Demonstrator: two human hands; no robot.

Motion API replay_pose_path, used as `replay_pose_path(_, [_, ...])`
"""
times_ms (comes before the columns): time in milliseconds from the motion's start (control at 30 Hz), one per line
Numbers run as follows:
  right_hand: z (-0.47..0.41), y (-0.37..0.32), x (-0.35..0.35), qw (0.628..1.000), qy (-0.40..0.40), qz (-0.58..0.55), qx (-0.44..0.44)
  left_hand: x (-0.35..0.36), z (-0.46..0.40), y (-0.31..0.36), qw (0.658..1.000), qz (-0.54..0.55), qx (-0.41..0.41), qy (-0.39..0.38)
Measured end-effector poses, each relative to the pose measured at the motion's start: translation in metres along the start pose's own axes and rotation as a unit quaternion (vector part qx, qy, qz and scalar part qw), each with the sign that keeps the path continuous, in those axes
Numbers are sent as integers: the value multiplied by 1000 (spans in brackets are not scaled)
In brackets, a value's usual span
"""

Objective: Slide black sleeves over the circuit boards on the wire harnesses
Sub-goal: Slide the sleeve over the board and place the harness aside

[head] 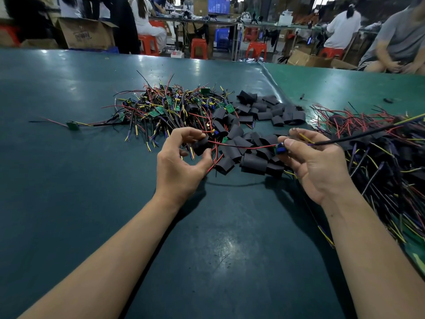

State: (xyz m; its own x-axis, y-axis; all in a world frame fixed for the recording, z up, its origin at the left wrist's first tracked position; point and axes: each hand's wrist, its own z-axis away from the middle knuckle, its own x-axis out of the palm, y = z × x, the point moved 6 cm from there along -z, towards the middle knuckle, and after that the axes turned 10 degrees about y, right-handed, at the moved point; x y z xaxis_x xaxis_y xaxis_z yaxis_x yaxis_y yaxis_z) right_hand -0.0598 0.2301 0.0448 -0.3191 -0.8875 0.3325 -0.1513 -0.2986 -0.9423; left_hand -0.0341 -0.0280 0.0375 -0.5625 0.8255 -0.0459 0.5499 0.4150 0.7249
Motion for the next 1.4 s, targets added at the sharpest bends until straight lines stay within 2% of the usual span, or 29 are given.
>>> replay_pose_path(267, [-1, 5, -2, 999, 21, -13, 33, 8, 3, 5, 998, 12, 27, -54])
replay_pose_path(500, [-5, 5, -7, 995, 39, -63, 70, 6, 2, 1, 999, 19, 7, -31])
replay_pose_path(633, [0, 3, -1, 998, 1, -37, 51, 8, 3, 3, 999, 16, 21, -46])
replay_pose_path(767, [10, 3, 16, 997, -68, -16, 12, 13, 9, 11, 992, -19, 80, -96])
replay_pose_path(900, [26, 13, 38, 990, -139, 3, -2, 12, 10, 19, 985, -58, 126, -99])
replay_pose_path(1067, [36, 21, 47, 992, -121, 35, -23, 15, 14, 31, 977, -73, 169, -109])
replay_pose_path(1400, [35, 21, 46, 988, -123, 71, -57, 18, 14, 28, 986, -2, 110, -123])
